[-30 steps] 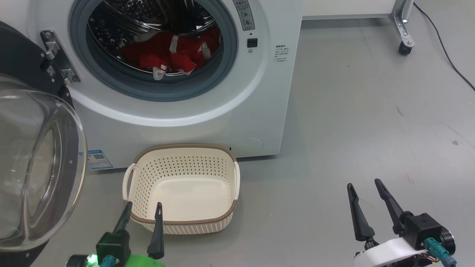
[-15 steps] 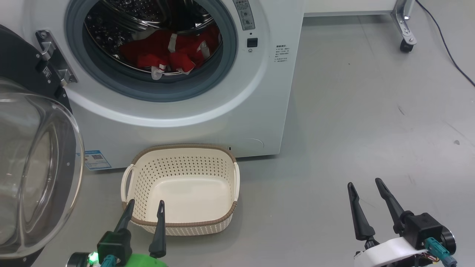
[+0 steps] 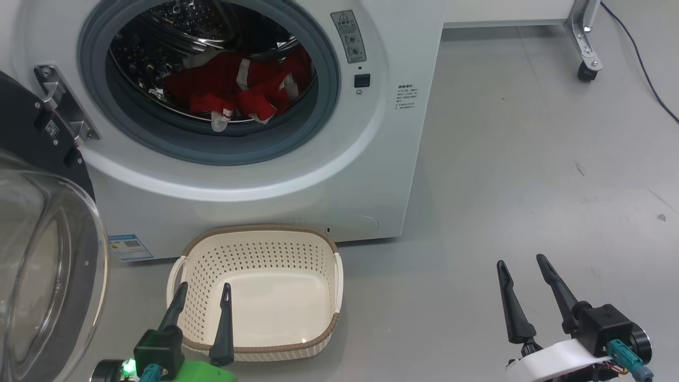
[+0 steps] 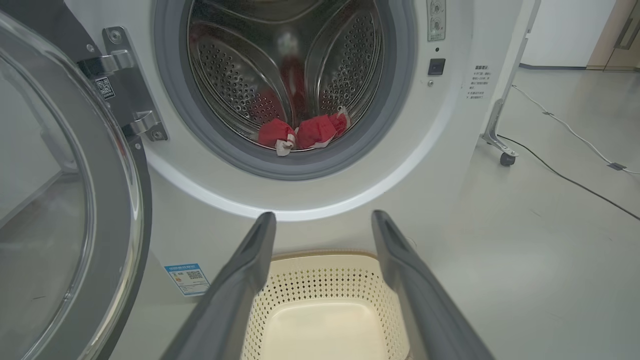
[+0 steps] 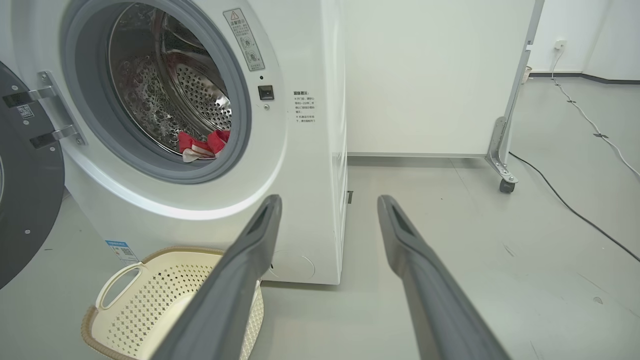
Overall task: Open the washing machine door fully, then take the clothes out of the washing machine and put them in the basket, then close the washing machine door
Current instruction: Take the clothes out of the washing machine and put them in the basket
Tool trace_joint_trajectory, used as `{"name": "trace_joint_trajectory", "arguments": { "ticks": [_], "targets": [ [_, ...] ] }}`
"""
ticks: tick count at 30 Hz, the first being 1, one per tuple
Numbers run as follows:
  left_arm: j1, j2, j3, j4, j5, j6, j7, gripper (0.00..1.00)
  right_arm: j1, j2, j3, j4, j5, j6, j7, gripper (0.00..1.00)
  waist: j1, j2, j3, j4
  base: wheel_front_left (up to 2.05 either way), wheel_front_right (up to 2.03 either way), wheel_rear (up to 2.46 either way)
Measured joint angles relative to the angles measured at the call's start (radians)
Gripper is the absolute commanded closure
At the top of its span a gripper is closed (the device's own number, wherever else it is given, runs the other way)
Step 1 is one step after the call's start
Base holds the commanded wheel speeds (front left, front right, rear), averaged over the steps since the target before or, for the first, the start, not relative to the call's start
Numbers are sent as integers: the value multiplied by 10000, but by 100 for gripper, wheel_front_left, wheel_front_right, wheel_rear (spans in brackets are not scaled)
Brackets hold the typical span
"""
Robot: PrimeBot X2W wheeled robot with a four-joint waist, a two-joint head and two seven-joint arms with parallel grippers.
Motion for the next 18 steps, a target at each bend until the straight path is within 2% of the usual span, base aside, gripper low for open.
{"name": "trace_joint_trajectory", "arguments": {
  "ticks": [9,18],
  "targets": [
    [-4,0,61,10,-77,38,-71,0,-2,0,17,21,0,2,0,0,0,0,21,-28,79,-79,0],
    [-4,-2,61,113,-150,82,-73,0,-3,0,73,84,0,4,0,0,0,0,-12,-32,42,-42,0]
  ]
}}
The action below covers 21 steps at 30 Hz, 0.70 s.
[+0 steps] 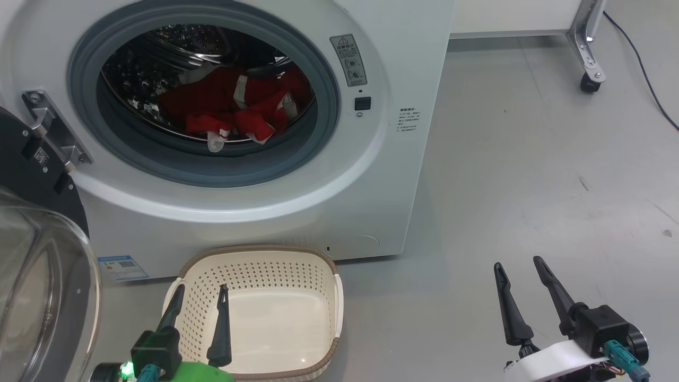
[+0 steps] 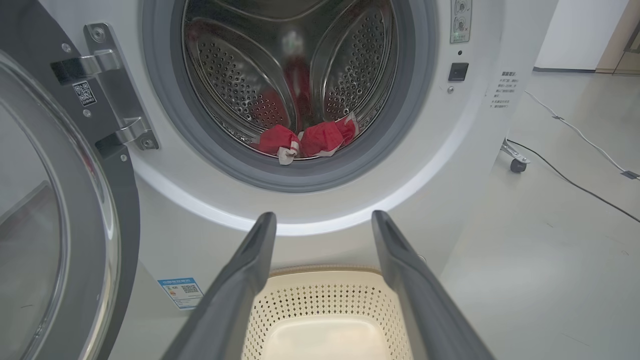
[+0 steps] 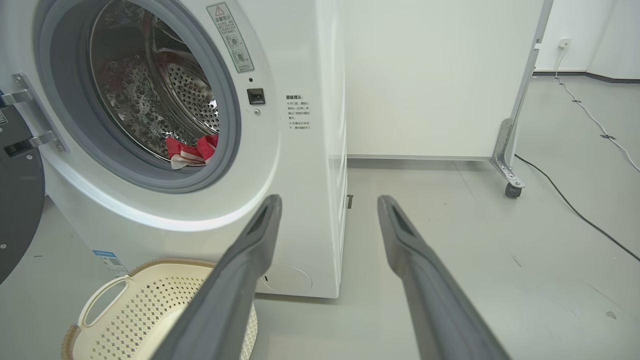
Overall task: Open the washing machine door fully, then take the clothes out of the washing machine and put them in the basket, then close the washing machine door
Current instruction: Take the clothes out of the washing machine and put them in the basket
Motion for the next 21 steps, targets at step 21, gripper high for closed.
{"name": "trace_joint_trajectory", "arguments": {
  "ticks": [21],
  "targets": [
    [-256,2,-263,15,-117,17,4,0,-65,-2,52,-113,-25,13,0,0,0,0,331,28,3,-3,0]
  ]
}}
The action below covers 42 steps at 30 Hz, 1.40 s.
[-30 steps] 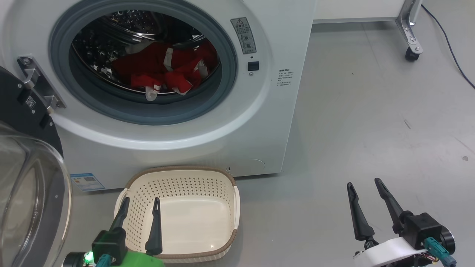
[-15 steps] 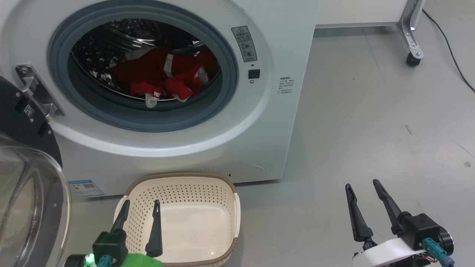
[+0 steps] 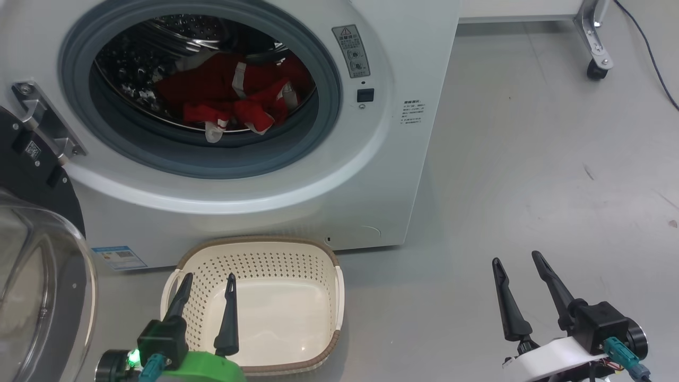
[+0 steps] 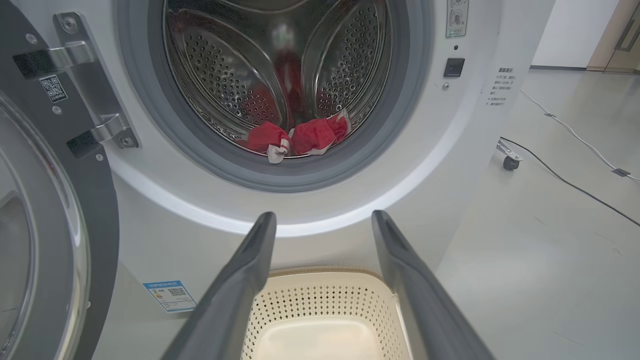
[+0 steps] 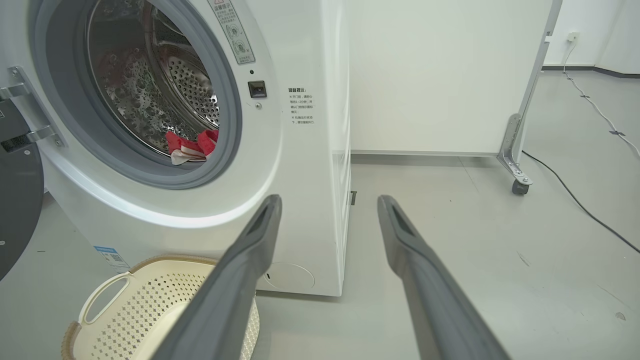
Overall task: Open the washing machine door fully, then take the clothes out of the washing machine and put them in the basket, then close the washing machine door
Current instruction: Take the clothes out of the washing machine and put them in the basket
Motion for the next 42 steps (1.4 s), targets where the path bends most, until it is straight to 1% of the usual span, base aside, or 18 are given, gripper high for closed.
{"name": "trace_joint_trajectory", "arguments": {
  "ticks": [3,8,17,19,24,26,32,35,42],
  "targets": [
    [-222,0,-96,19,-119,0,23,0,-45,0,6,-73,-15,12,0,0,0,0,216,3,0,0,0],
    [-652,-2,-291,182,-548,0,357,0,-228,-10,107,-232,-102,96,0,0,0,0,681,-11,0,0,0],
    [-1889,-10,-570,984,-1103,0,1093,0,-638,-58,293,-453,-167,157,0,0,0,0,1782,-138,0,0,0],
    [-2221,-12,-587,1162,-1246,0,1281,0,-795,-58,351,-502,-169,224,0,0,0,0,2048,-191,0,0,0],
    [-3222,-23,-464,1611,-1743,0,1854,0,-1227,-58,543,-617,-165,238,0,0,0,0,2720,-365,0,0,0],
    [-3663,-27,-380,1791,-1766,0,2159,0,-1425,-58,602,-675,-163,274,0,0,0,0,2988,-451,0,0,0],
    [-5248,-50,81,2054,-2194,-17,3106,0,-2155,-61,794,-821,-56,322,0,0,0,0,3804,-761,0,0,0],
    [-6088,104,339,2167,-2313,-81,3488,0,-2486,-59,819,-805,31,324,0,0,0,0,4168,-961,0,0,0],
    [-7476,796,763,2661,-2401,-117,4439,0,-2789,-59,949,-585,318,353,0,0,1,0,4687,-1571,0,0,0]
  ]
}}
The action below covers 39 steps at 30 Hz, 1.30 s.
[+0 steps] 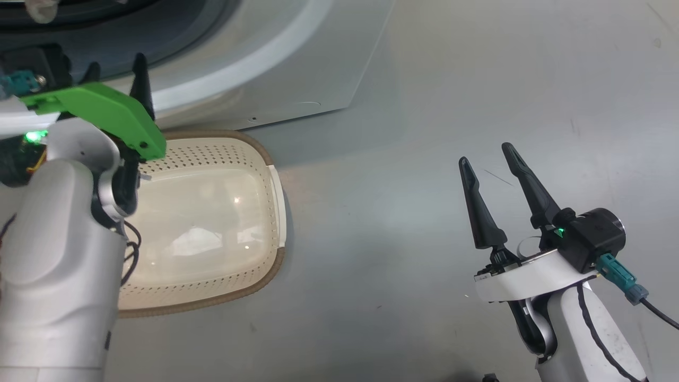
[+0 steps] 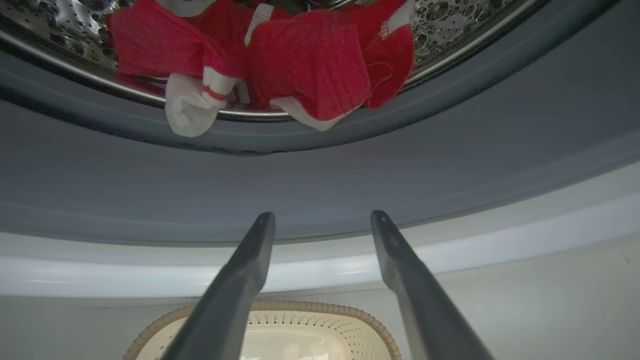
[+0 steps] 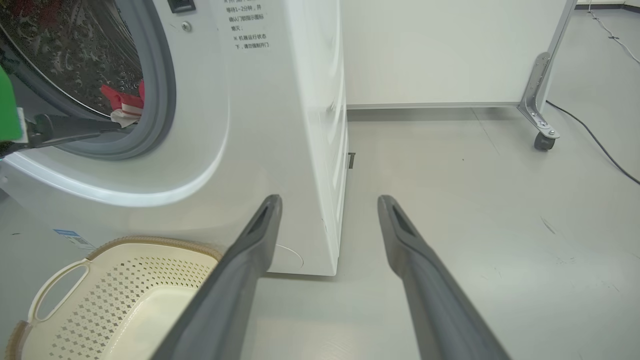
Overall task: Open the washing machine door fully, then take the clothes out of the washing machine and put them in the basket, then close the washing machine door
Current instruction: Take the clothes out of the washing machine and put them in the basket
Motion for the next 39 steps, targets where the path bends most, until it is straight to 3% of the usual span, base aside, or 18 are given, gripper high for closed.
{"name": "trace_joint_trajectory", "arguments": {
  "ticks": [16,23,39],
  "targets": [
    [-2922,1083,794,368,-343,-59,1615,0,-431,4,755,184,811,56,0,0,0,0,605,-1036,0,0,0],
    [-3854,1267,984,669,-414,-29,2086,0,-634,4,895,201,955,56,0,0,0,0,898,-1325,0,0,0],
    [-4216,1578,970,1871,-412,48,3147,0,-960,6,1032,362,1214,56,0,0,0,0,1208,-1556,0,0,0]
  ]
}}
